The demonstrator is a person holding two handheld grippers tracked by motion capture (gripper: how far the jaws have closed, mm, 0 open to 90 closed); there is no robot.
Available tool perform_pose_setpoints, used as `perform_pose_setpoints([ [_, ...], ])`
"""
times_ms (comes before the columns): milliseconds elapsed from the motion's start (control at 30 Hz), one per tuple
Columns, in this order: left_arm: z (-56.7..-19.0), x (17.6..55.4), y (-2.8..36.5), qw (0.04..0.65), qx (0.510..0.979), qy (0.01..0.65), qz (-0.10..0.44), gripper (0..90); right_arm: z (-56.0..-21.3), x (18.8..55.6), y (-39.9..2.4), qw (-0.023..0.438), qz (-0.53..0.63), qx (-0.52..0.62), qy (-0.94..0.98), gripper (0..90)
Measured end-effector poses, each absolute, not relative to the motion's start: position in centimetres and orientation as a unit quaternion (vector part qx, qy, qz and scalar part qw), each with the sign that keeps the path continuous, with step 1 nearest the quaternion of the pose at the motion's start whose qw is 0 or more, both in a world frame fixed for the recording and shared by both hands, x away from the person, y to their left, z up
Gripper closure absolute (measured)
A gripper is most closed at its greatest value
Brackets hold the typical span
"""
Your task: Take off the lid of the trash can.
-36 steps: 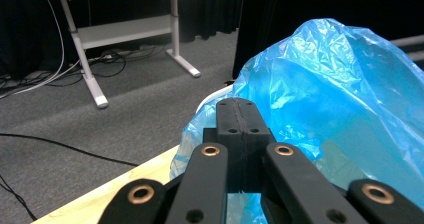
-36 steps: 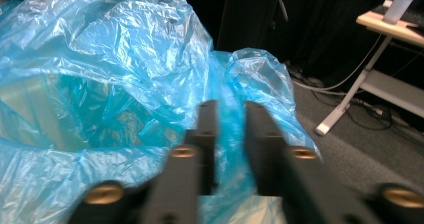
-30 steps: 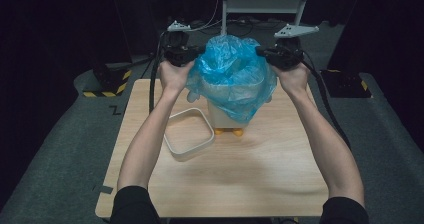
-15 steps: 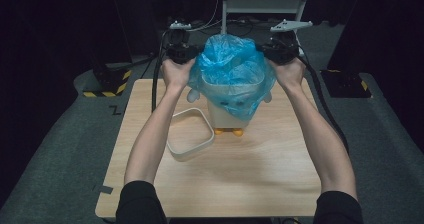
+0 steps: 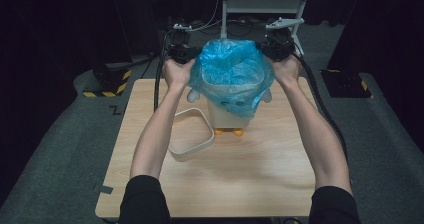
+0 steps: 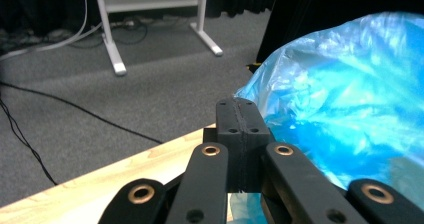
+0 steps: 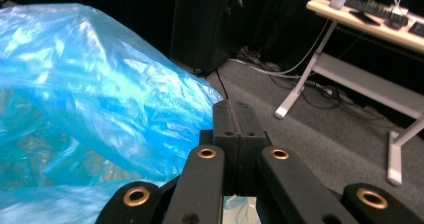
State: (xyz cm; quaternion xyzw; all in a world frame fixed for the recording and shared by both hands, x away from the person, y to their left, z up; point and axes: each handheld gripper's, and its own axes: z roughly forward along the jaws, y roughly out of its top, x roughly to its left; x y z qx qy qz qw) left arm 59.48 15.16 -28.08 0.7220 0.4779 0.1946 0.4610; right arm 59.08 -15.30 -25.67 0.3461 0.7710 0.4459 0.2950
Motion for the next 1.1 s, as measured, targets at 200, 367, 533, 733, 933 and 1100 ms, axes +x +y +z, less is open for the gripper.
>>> perform_pose_setpoints([
  [200, -29.7, 60.5, 14.8, 0.442, 0.735, 0.486, 0.165, 90.0, -26.3, 59.8, -15.3, 0.281, 0.441, 0.353, 0.776, 90.0],
  [367, -30.9, 61.0, 14.7, 0.427, 0.744, 0.495, 0.139, 90.0, -26.3, 59.9, -15.5, 0.272, 0.445, 0.357, 0.775, 90.0],
  [533, -31.6, 61.1, 14.4, 0.416, 0.751, 0.495, 0.131, 90.0, -26.7, 60.1, -15.8, 0.267, 0.435, 0.365, 0.778, 90.0],
  [733, -32.1, 61.4, 14.1, 0.399, 0.759, 0.497, 0.129, 90.0, -27.7, 60.3, -16.0, 0.257, 0.432, 0.371, 0.781, 90.0],
  [933, -32.9, 61.4, 13.7, 0.37, 0.771, 0.502, 0.129, 90.0, -28.6, 60.3, -16.0, 0.248, 0.431, 0.375, 0.782, 90.0],
  [1100, -33.1, 61.1, 13.8, 0.367, 0.771, 0.503, 0.133, 90.0, -29.0, 60.0, -16.2, 0.245, 0.433, 0.374, 0.782, 90.0],
])
